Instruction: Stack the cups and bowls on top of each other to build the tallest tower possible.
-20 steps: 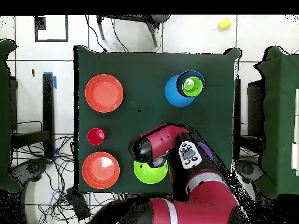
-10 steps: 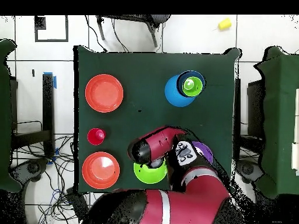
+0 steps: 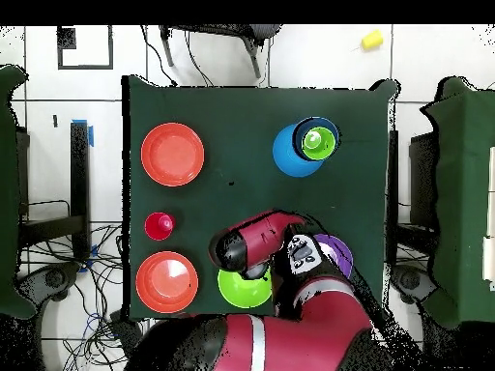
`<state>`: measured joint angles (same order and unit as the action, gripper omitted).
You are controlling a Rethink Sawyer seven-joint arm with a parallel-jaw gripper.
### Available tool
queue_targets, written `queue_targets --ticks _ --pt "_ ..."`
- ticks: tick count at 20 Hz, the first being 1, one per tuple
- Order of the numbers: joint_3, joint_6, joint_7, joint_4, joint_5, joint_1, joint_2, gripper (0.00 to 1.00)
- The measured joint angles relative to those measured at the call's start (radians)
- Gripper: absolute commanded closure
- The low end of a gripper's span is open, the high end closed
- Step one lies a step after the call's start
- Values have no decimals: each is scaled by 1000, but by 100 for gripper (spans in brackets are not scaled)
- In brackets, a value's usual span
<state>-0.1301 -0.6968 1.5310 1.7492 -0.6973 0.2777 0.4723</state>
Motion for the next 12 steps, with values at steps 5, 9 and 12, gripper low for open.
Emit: queue_targets --ticks 5,9,12 --pt "14 0 0 -4 22 -13 0 100" --pt "23 0 0 -4 29 -30 10 100" --pt "14 1 0 20 42 -16 62 100"
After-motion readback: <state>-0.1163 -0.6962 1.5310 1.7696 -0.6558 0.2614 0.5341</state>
